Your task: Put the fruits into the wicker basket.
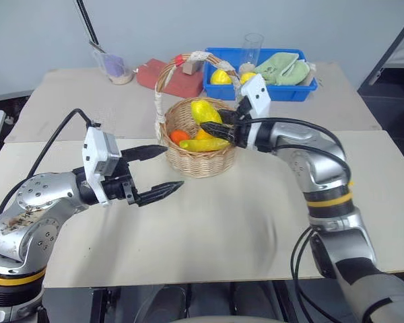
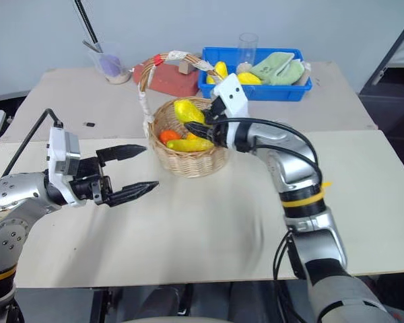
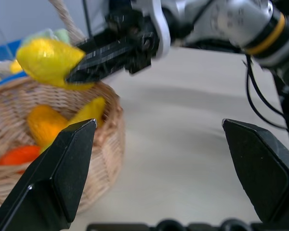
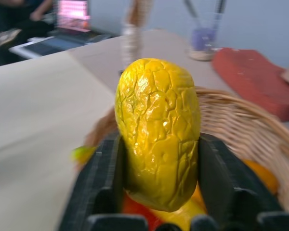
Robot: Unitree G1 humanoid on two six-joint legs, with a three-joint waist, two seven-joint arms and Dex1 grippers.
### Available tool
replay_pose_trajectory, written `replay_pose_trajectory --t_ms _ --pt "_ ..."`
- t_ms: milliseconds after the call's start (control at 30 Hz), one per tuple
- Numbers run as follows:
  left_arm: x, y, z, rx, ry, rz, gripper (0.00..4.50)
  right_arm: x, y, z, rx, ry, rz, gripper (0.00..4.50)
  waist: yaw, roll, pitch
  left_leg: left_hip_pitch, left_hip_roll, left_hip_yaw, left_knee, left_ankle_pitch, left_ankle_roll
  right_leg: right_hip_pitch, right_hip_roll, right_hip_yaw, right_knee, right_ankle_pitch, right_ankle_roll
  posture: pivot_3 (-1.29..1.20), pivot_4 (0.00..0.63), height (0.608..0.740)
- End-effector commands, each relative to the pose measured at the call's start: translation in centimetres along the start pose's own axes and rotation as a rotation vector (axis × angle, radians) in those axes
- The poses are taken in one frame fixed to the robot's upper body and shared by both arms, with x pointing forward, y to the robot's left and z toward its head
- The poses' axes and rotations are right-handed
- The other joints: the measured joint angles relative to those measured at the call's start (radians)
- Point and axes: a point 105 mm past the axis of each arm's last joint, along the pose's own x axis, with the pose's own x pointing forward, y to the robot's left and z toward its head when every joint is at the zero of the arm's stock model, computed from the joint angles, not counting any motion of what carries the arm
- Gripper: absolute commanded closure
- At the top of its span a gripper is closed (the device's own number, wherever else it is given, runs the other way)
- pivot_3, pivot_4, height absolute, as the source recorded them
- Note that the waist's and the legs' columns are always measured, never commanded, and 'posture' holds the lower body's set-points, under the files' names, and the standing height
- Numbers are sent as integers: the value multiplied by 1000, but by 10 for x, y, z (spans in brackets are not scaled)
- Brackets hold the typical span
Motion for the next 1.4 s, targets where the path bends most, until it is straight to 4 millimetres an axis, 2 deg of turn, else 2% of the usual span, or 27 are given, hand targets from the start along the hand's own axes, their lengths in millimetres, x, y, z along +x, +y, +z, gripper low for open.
replay_pose_trajectory --t_ms 33,100,133,300,367,433,500,567,667,933,1033,1167,1333,1367,1400 --pt "-1 7 9 32 -35 58 0 -4 -2 20 -56 -75 -29 893 -3 0 0 -1 0 0 0 0 0 -2 0 0 0 0 0 0 150 740" --pt "0 10 9 37 -36 85 0 -7 4 20 -60 -85 -16 199 -7 0 0 -2 0 0 0 1 -1 -3 0 0 1 0 -1 0 150 740" --pt "0 11 9 41 -34 96 0 -10 7 20 -69 -87 -5 47 -8 0 0 -3 0 0 0 1 -1 -4 1 0 1 1 -1 0 150 740" --pt "3 31 3 64 -2 199 0 -49 33 11 -142 -54 138 47 -4 0 0 -5 0 1 0 1 -2 -10 0 1 8 1 -2 0 150 740" --pt "5 33 1 73 10 202 0 -64 28 5 -143 -29 105 47 -4 0 0 -5 0 2 0 1 -2 -9 0 1 8 1 -2 0 150 740" --pt "6 33 0 71 11 193 0 -71 14 2 -132 -23 7 47 -5 0 0 -5 0 2 0 1 -2 -10 1 1 8 1 -2 0 150 740" --pt "8 31 -1 67 11 179 0 -70 -3 3 -123 -42 -103 47 -10 0 0 -4 0 3 0 1 -2 -10 1 2 8 1 -2 0 150 740" --pt "9 30 -2 65 11 172 0 -68 -12 4 -116 -53 -164 47 -10 0 0 -3 1 5 0 1 -2 -10 1 2 8 1 -2 0 150 740" --pt "13 30 -3 66 14 164 0 -50 -28 2 -87 -72 -244 47 -12 0 0 -2 1 6 -1 1 -2 -10 1 4 9 1 -2 0 150 740" --pt "17 28 -4 70 14 152 0 -20 -51 9 -70 -134 -314 47 -12 0 0 -3 1 7 0 1 -2 -11 1 5 9 2 -2 0 150 740" --pt "17 27 -3 70 12 151 0 -17 -52 13 -61 -161 -317 889 -13 0 0 -2 1 8 -1 1 -2 -11 1 5 9 2 -2 0 150 740" --pt "15 25 -5 71 18 155 0 -13 -48 14 -44 -177 -287 2377 -14 0 0 -2 1 8 -1 1 -2 -11 1 5 9 2 -2 0 150 740" --pt "15 27 -6 75 22 156 0 -11 -42 12 -35 -168 -250 4012 -21 0 0 -2 1 8 -1 1 -2 -11 1 5 10 2 -2 0 150 740" --pt "16 27 -6 75 22 154 0 -11 -41 11 -37 -167 -247 4285 -23 0 0 -2 1 7 -1 1 -2 -11 1 5 10 2 -2 0 150 740" --pt "16 27 -6 77 21 152 0 -11 -42 12 -43 -168 -248 4324 -26 0 0 -2 1 8 -1 1 -2 -11 1 6 12 2 -2 0 150 740"
